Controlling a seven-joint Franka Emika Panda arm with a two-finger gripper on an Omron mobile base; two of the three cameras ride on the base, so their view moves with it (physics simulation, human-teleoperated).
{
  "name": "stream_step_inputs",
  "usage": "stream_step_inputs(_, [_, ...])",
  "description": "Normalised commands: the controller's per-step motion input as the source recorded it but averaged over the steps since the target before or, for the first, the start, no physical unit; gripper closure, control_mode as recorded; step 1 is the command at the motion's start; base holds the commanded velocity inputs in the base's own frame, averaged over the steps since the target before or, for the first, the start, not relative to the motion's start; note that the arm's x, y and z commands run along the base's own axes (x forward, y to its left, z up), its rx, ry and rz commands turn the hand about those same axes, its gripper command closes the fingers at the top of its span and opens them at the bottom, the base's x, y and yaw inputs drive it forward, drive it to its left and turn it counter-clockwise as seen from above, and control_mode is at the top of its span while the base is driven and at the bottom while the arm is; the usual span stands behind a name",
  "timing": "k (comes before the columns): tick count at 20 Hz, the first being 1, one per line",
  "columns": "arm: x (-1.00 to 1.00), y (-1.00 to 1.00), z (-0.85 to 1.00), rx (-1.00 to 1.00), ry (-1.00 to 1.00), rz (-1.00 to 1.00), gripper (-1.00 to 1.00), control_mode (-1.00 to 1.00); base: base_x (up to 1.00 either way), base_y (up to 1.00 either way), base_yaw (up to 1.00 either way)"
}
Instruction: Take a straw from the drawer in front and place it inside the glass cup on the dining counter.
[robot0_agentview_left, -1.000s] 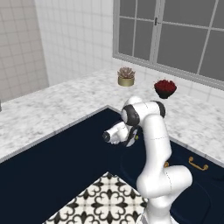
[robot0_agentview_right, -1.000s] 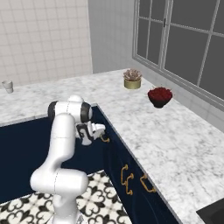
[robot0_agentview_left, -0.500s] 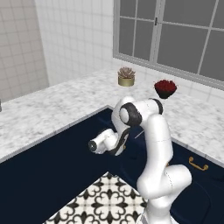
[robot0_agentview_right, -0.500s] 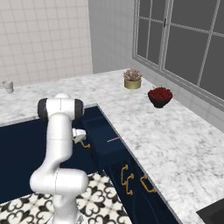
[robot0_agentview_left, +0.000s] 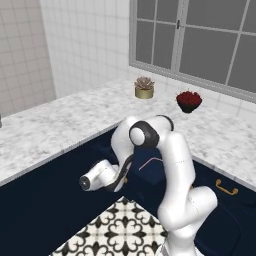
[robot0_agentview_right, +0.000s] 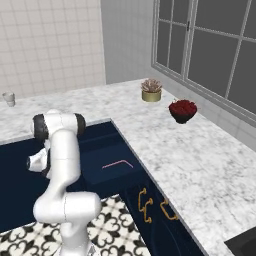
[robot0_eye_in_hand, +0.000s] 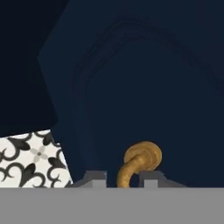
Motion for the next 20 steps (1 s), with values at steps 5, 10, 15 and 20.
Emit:
stream_step_inputs(5, [-1.00, 0.99, -0.76, 0.15, -0.11, 0.03, 1.00, -1.00, 0.00, 0.00, 0.00])
stream_step_inputs(10, [-1.00, 0.71, -0.40, 0.17, -0.08, 0.04, 1.00, -1.00, 0.00, 0.00, 0.00])
stream_step_inputs(15, [-1.00, 0.29, 0.09, 0.23, 0.00, 0.05, -1.00, -1.00, 0.00, 0.00, 0.00])
stream_step_inputs(20, [-1.00, 0.00, 0.57, 0.28, 0.00, 0.04, -1.00, -1.00, 0.00, 0.00, 0.00])
